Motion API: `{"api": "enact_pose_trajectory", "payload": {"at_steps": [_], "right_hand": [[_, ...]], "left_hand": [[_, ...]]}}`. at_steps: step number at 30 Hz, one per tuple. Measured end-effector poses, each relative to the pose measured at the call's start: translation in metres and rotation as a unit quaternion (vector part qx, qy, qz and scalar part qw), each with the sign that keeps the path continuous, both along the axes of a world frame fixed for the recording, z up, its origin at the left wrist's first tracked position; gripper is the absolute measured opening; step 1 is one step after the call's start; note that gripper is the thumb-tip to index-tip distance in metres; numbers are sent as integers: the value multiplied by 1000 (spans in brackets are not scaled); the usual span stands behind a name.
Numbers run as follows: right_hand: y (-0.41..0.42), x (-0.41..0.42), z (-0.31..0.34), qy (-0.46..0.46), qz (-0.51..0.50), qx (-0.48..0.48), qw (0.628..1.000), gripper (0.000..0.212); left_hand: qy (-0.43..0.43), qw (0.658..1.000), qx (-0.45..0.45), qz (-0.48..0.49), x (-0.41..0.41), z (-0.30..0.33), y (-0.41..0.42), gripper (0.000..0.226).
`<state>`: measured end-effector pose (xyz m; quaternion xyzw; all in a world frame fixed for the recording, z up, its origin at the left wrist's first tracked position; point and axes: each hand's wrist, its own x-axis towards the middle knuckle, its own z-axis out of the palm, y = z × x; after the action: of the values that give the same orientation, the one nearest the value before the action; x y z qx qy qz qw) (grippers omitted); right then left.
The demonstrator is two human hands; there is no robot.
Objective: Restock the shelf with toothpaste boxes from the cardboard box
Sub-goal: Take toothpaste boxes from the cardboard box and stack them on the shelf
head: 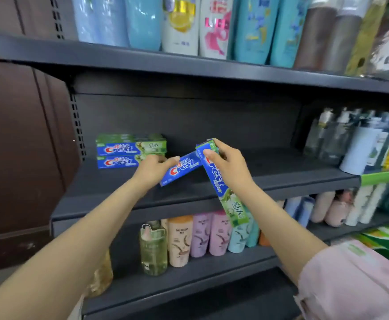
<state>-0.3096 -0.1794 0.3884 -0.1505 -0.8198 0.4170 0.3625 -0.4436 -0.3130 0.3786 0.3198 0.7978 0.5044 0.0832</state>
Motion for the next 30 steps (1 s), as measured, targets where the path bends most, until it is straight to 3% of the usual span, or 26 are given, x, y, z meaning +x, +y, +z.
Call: {"api": "enact_pose_trajectory", "payload": {"at_steps": [2,4,9,13,17,23,25,26,27,28,30], "right_hand": [[-18,-22,12,-17,26,40,999,36],[-35,-44,18,-39,39,72,996,40],[-59,-83,29,-94,35,139,985,54],[-63,-104,34,-128,20,174,976,52],[-62,-117,33,-151,-3,210,966,52],[-60,-126,25,-189,-10,226,956,53],[-62,-129,25,-208,-14,239,949,53],[-62,-131,26,-214,-15,243,946,53],[-62,-133,26,-219,-16,246,944,53],[-62,-136,27,-223,-17,250,942,53],[-64,-142,28,-234,-13,250,939,53]], "left_hand": [[-24,999,24,30,-20,6,-21,30],[-102,991,65,53,-38,7,-37,29],[-320,916,242,-9,-61,1,-54,17],[-328,907,263,-38,-70,-5,-55,16],[-353,886,301,19,-85,-10,-42,29],[-389,894,204,89,-93,-11,-31,19],[-316,935,104,122,-101,-10,-32,22],[-211,966,8,147,-108,-9,-34,28],[-74,976,-98,179,-113,-7,-38,34],[61,959,-181,210,-115,-6,-42,38],[207,917,-248,234,-120,-3,-54,43]]}}
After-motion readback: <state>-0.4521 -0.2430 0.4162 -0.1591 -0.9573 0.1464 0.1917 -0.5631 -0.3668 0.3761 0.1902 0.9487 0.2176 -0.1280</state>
